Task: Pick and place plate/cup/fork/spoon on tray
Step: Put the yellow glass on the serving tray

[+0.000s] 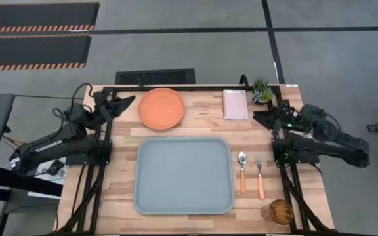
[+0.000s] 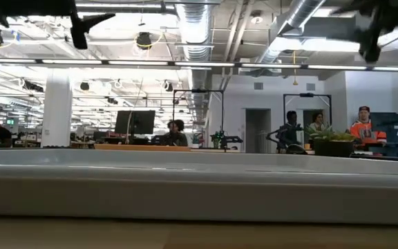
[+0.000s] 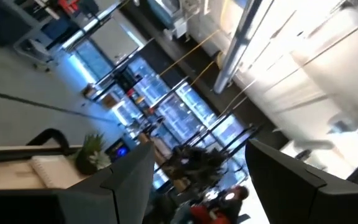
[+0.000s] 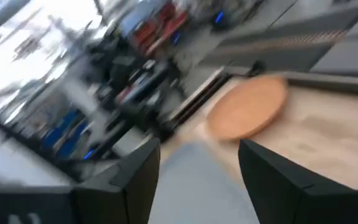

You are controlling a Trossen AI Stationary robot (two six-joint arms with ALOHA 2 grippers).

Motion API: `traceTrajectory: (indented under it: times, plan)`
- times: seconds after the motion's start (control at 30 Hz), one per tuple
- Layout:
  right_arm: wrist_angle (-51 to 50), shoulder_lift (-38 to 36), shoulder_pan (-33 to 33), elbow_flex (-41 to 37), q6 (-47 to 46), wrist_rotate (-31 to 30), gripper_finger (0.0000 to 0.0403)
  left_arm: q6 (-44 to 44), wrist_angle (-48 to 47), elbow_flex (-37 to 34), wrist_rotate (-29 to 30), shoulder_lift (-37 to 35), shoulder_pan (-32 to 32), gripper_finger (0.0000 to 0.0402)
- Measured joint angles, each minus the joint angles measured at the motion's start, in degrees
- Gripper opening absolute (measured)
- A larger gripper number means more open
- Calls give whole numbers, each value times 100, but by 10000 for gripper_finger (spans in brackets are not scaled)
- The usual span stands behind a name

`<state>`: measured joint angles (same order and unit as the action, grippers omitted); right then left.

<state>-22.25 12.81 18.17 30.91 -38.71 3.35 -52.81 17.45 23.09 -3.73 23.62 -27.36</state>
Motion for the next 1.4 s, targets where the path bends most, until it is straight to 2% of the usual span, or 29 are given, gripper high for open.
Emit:
traceTrajectory:
  times: [0.13,0.33,0.47,0.63,0.77,0.83,0.9,1.03,1.13,1.27,1.33,1.4]
  plan:
    - [-1421,698,-143,1375,-299,938,243,280,-518,507,-7,431,0,240]
    - [-3727,1635,-412,3223,-1298,2246,210,407,-618,803,-308,1125,-1,240]
    - [-5228,1943,-632,3933,-1763,2354,186,652,-592,903,-724,1416,1,240]
    - [-6838,1977,-815,4144,-2375,2427,162,624,-611,938,-894,1543,1,240]
    - [-6069,1759,-840,4087,-3172,2979,149,622,-605,940,-951,1541,1,240]
    - [-5111,1733,-830,4090,-3483,3105,145,629,-597,940,-950,1541,1,240]
    - [-3795,1769,-830,4090,-3557,2983,143,638,-589,940,-950,1538,1,240]
    - [-1229,2080,-830,4094,-2952,2294,137,635,-578,940,-950,1538,1,240]
    - [88,2725,-905,4119,-2303,2485,130,555,-581,940,-950,1538,1,240]
    - [-172,3519,-1262,4081,-1996,3038,116,491,-550,940,-1150,1538,1,240]
    - [-918,3798,-1498,4081,-1933,3257,110,486,-534,941,-1251,1538,3,240]
    - [-1525,4105,-1729,4090,-1679,3196,107,478,-533,942,-1256,1538,3,240]
